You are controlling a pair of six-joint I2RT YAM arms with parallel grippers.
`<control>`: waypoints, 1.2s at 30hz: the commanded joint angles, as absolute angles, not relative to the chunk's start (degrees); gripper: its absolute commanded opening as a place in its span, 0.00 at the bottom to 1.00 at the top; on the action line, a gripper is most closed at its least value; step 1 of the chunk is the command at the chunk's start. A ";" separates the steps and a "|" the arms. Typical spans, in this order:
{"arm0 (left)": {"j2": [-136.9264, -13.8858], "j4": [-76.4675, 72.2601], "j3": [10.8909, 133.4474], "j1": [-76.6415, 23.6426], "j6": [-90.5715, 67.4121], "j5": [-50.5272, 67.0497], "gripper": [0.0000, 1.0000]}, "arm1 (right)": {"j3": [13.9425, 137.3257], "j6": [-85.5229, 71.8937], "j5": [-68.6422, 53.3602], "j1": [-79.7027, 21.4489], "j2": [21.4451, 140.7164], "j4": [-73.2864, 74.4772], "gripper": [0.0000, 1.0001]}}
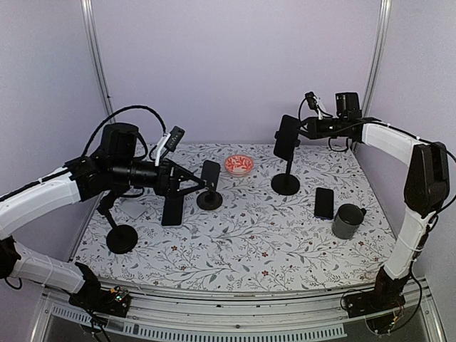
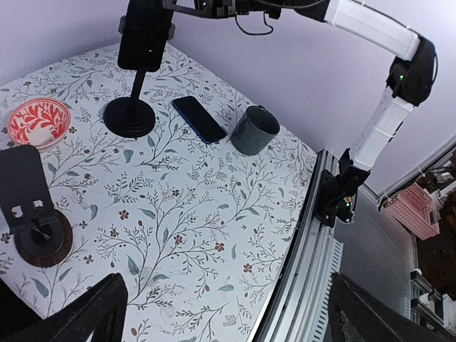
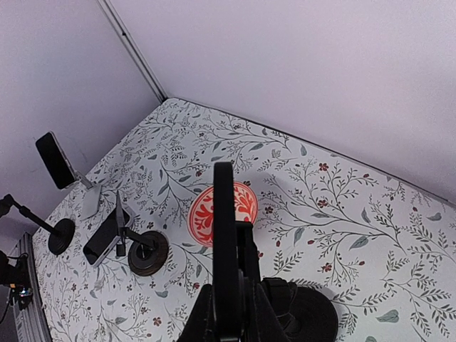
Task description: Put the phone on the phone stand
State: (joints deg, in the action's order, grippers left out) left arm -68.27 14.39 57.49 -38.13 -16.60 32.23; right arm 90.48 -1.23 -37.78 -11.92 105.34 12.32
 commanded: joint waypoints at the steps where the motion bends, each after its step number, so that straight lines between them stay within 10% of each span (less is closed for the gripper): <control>1: -68.22 13.59 55.94 -37.79 -16.86 31.22 0.99 | 90.72 -1.30 -39.75 -11.86 104.72 6.82 0.10; 19: -68.38 12.90 54.27 -37.65 -14.96 28.27 0.99 | 83.81 -3.02 -35.78 -11.89 94.16 12.40 0.63; 36: -70.13 16.14 57.46 -37.44 -11.02 22.46 0.99 | 65.72 -12.28 -7.63 -11.86 84.70 28.72 0.71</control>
